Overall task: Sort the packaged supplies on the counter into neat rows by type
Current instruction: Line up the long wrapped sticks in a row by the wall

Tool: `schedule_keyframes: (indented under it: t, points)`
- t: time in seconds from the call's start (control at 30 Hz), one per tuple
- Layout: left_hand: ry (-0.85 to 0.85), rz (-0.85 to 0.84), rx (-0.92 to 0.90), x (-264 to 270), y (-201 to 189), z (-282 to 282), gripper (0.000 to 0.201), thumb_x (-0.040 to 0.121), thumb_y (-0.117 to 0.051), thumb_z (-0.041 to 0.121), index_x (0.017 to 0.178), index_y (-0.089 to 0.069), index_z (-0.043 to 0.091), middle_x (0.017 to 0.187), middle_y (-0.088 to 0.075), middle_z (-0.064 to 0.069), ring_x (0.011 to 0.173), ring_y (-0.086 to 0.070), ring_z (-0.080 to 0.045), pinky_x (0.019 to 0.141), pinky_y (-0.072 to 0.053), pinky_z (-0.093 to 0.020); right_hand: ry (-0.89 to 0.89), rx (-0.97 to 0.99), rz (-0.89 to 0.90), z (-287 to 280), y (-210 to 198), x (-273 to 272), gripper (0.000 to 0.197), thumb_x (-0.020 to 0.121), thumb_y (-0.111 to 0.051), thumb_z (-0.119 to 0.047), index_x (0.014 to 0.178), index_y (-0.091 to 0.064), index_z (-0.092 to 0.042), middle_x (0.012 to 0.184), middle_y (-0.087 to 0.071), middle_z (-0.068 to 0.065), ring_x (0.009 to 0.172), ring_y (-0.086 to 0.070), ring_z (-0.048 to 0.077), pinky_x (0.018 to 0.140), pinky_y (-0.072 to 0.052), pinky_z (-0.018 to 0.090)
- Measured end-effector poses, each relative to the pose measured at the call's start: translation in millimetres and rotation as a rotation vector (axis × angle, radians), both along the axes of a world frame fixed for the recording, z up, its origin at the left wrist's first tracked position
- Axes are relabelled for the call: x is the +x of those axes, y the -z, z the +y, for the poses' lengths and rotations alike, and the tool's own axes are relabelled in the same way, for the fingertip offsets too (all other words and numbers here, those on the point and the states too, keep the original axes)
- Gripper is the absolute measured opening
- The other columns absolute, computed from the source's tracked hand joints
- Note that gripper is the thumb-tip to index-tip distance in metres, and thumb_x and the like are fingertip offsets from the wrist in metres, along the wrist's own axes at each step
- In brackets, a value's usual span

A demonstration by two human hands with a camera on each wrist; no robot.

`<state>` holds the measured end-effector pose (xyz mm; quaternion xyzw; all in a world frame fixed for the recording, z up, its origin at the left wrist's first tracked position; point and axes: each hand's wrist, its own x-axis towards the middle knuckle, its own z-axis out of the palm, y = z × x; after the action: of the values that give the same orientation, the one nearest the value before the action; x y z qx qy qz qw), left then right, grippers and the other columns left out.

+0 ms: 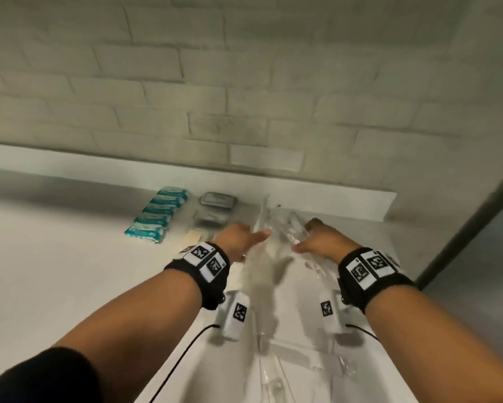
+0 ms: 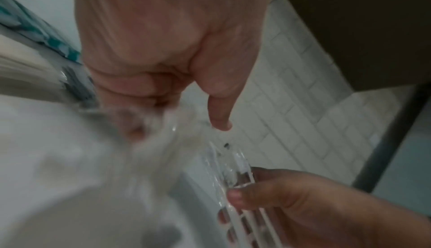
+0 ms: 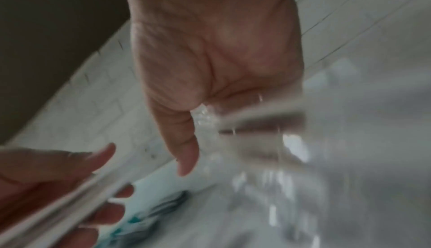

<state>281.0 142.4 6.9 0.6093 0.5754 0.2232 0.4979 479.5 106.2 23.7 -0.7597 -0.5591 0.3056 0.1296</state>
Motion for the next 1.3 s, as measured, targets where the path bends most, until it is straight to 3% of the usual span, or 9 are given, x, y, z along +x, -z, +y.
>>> schedule_keyframes:
  t: [0.07, 0.13, 0.23, 0.47, 0.7, 0.87, 0.97, 1.17, 1.3]
  points:
    - [0.015, 0.231, 0.022, 0.0, 11.2, 16.7, 0.07, 0.085, -0.066, 0.045, 0.137, -0.04, 0.006, 0.123, -0.061, -0.014, 0.107, -0.062, -0.029, 0.091, -0.054, -0.039, 0.069, 0.067, -0.124, 11.9, 7.3, 4.7, 0.076, 0.079, -0.071, -0.041, 0.14, -0.037, -0.012, 0.135, -0.051, 0.012, 0.119, -0.053, 0.032, 0.096, -0.046, 0.036]
    - [0.069, 0.402, 0.089, -7.7, 22.9, 23.1, 0.071, 0.087, -0.063, 0.038, 0.146, -0.031, 0.012, 0.133, -0.057, -0.013, 0.117, -0.058, -0.028, 0.096, -0.048, -0.03, 0.075, 0.156, -0.183, 14.0, 15.9, -3.0, 0.061, 0.085, -0.06, -0.042, 0.137, -0.044, -0.015, 0.131, -0.05, 0.012, 0.119, -0.052, 0.034, 0.099, -0.045, 0.038]
    - [0.196, 0.504, 0.112, -14.5, 44.5, 32.4, 0.067, 0.087, -0.059, 0.037, 0.146, -0.033, 0.021, 0.134, -0.057, -0.009, 0.119, -0.057, -0.024, 0.101, -0.044, -0.031, -0.09, 0.163, -0.216, 13.0, 27.7, -27.4, 0.04, 0.093, -0.051, -0.029, 0.131, -0.055, -0.019, 0.134, -0.054, 0.009, 0.119, -0.054, 0.028, 0.1, -0.044, 0.035]
    - [0.404, 0.65, 0.248, 0.3, 46.5, 38.7, 0.064, 0.089, -0.057, 0.035, 0.147, -0.033, 0.022, 0.145, -0.039, -0.014, 0.129, -0.044, -0.031, 0.107, -0.037, -0.038, -0.335, -0.047, -0.244, 10.6, 43.9, -66.9, 0.059, 0.087, -0.062, -0.038, 0.142, -0.041, -0.029, 0.142, -0.05, 0.001, 0.121, -0.054, 0.022, 0.099, -0.045, 0.033]
    - [0.175, 0.673, 0.135, 7.2, 63.3, 39.6, 0.082, 0.076, -0.07, 0.045, 0.136, -0.034, 0.001, 0.131, -0.05, -0.016, 0.12, -0.054, -0.032, 0.095, -0.048, -0.036, -0.279, -0.053, -0.274, 10.7, 49.3, -52.8, 0.078, 0.084, -0.069, -0.034, 0.15, -0.029, -0.026, 0.155, -0.033, -0.004, 0.136, -0.04, 0.021, 0.11, -0.035, 0.03]
    - [0.184, 0.761, 0.096, 10.4, 61.3, 39.3, 0.043, 0.089, -0.057, 0.029, 0.123, -0.056, 0.002, 0.124, -0.062, -0.013, 0.115, -0.06, -0.027, 0.094, -0.051, -0.034, -0.242, -0.071, -0.256, 17.0, 59.3, -55.1, 0.079, 0.082, -0.072, -0.028, 0.149, -0.03, -0.024, 0.149, -0.042, 0.001, 0.13, -0.048, 0.024, 0.103, -0.041, 0.03]
    - [0.131, 0.688, 0.138, 7.3, 65.1, 36.6, 0.052, 0.088, -0.061, 0.023, 0.132, -0.041, 0.003, 0.13, -0.051, -0.016, 0.117, -0.056, -0.031, 0.095, -0.048, -0.036, -0.18, -0.056, -0.217, 18.7, 62.2, -58.9, 0.069, 0.084, -0.069, -0.028, 0.144, -0.038, -0.02, 0.14, -0.05, 0.005, 0.123, -0.053, 0.024, 0.098, -0.045, 0.03]
    - [0.488, 0.728, 0.468, 1.0, 74.4, 25.6, 0.043, 0.089, -0.046, 0.026, 0.131, -0.051, 0.017, 0.144, -0.041, -0.003, 0.129, -0.043, -0.03, 0.106, -0.035, -0.038, 0.165, -0.026, -0.299, 16.5, 66.2, -54.4, 0.07, 0.077, -0.074, -0.042, 0.133, -0.044, -0.011, 0.133, -0.045, 0.013, 0.117, -0.054, 0.03, 0.089, -0.05, 0.036]
    - [0.535, 0.774, 0.48, -3.6, 73.3, 30.5, 0.042, 0.09, -0.047, 0.028, 0.132, -0.053, 0.022, 0.15, -0.037, -0.001, 0.133, -0.039, -0.026, 0.11, -0.03, -0.037, 0.244, -0.166, -0.215, 25.6, 64.5, -51.1, 0.016, 0.082, -0.062, -0.022, 0.093, -0.06, -0.01, 0.108, -0.068, 0.009, 0.096, -0.067, 0.027, 0.071, -0.051, 0.027]
